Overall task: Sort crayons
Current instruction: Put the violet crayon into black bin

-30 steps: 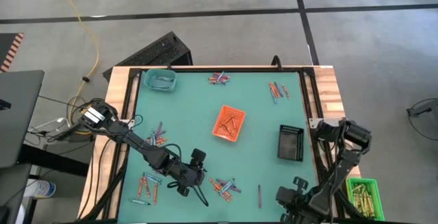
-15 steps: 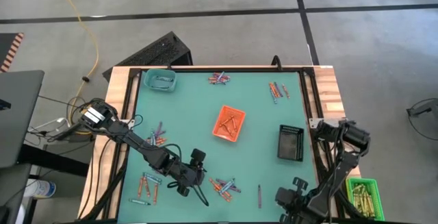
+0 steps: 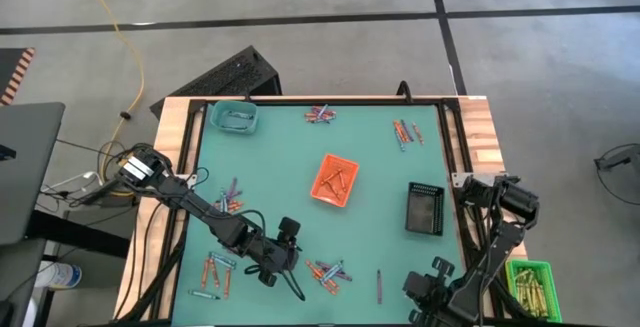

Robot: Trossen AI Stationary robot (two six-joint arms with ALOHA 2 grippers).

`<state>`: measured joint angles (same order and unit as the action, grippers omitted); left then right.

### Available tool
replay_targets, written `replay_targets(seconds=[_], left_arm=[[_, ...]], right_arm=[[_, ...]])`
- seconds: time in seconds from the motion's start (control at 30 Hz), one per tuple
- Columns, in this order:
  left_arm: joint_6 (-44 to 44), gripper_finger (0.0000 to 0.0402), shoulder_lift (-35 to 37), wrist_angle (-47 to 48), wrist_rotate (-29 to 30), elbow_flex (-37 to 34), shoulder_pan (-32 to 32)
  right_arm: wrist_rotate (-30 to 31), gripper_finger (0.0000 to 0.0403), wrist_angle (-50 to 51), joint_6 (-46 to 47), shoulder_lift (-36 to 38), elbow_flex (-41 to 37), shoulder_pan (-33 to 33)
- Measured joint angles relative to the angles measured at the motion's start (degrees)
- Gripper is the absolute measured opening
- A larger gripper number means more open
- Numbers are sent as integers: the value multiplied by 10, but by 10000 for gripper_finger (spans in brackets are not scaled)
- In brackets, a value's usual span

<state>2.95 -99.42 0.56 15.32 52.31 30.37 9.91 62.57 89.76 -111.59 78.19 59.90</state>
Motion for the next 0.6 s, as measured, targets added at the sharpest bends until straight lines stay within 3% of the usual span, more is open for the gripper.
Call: replay_targets(seconds=[0.6], left_arm=[[-1,162,0,0,-1,0,3]], right_arm=[[22,63,-50,91,-23,-19,5]])
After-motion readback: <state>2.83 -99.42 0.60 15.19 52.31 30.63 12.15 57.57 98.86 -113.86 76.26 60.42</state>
